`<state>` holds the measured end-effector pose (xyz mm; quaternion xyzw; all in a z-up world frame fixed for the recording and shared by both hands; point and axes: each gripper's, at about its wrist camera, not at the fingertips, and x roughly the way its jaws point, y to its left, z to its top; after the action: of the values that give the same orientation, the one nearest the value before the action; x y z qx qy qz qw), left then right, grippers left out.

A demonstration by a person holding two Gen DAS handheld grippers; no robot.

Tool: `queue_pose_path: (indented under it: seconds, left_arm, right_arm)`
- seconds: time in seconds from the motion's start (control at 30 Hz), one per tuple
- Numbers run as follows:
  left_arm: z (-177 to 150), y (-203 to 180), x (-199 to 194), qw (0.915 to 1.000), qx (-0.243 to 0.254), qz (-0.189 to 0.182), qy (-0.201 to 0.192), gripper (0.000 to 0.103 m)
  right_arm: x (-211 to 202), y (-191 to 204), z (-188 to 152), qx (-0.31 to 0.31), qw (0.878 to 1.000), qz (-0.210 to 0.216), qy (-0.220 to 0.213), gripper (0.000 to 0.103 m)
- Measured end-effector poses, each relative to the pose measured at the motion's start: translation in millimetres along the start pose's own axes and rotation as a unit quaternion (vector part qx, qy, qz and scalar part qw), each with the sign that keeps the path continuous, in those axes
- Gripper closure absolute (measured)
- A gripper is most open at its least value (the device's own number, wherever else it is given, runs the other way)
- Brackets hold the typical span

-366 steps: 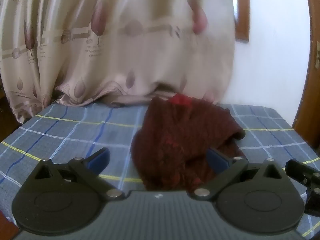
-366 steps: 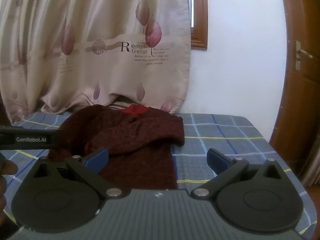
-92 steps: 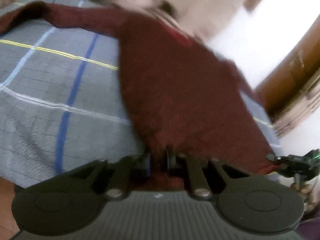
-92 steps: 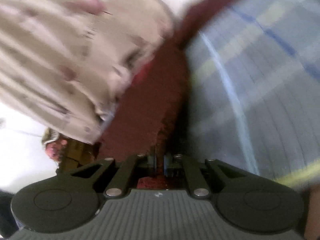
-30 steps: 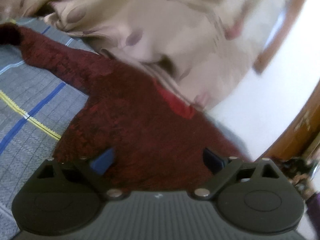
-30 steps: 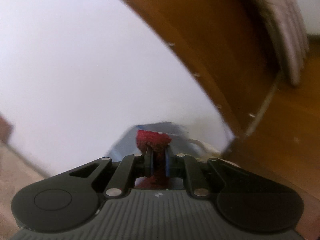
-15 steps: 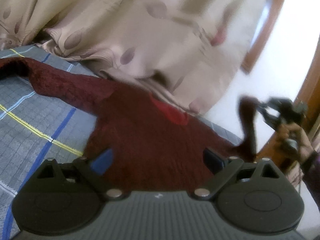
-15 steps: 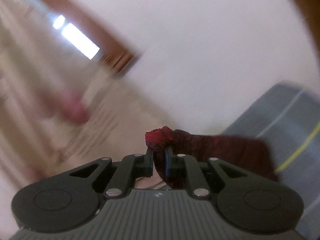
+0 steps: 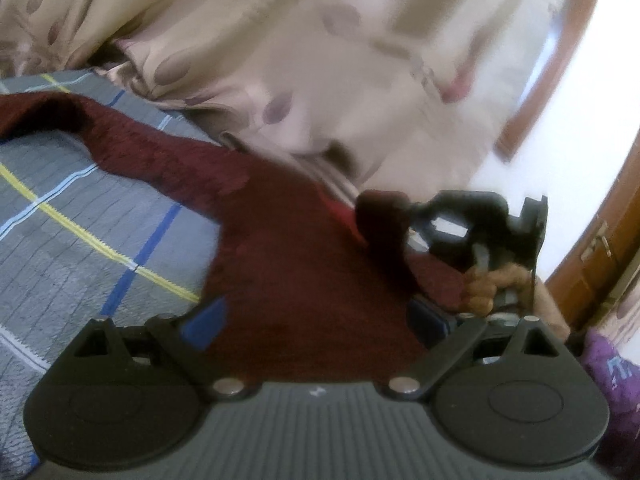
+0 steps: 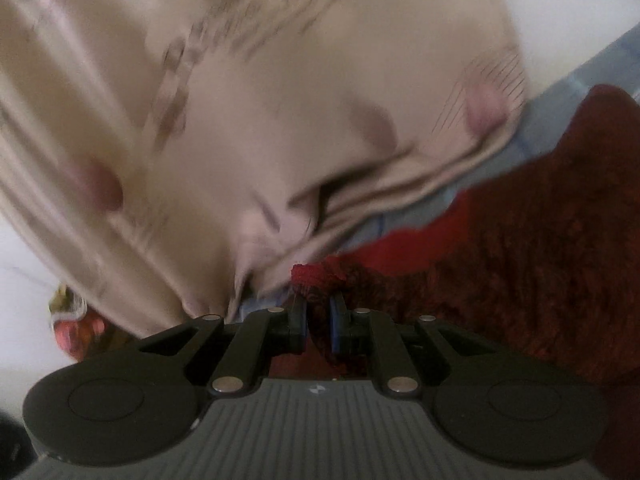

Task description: Fold small clothes

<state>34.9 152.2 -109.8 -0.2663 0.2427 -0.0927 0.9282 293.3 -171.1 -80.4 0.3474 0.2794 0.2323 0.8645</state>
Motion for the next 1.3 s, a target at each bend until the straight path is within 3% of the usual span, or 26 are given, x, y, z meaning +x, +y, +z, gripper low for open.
queue_pose_path:
  seconds: [0.1,0.3,1.07,1.2,1.3]
  left_arm:
    - [-0.7,7.6,0.9,0.9999,-0.016,0.0,0.004,0.006]
    - [-1.4,15.4,-0.4,0.9996,-0.028,0.002,0.007,0.006]
    - [-6.6,20.1,5.4,0.9981,-0.052,0.008,0.031,0.006]
    - [-6.9,20.8,4.7,0.9978,-0.056,0.01,0.033,0.006]
    - [-5.9,19.1,3.8,0.9979,-0.055,0.012,0.031,0.006]
  right_arm:
    - [11.5,14.8,-21.9,-0.014,1.0,0.002,0.017,0.086]
    - [24.3,27.4,-34.6,-0.031,0.999,-0.002,0.032,0.086]
    - [80.8,50.0,-60.1,-0.009,0.997,0.033,0.062,0.082]
    - [93.2,49.6,-65.8,-0.001,0.996,0.043,0.081,0.074]
    - [103.7,48.8,-73.2,0.009,0.993,0.058,0.104,0.052]
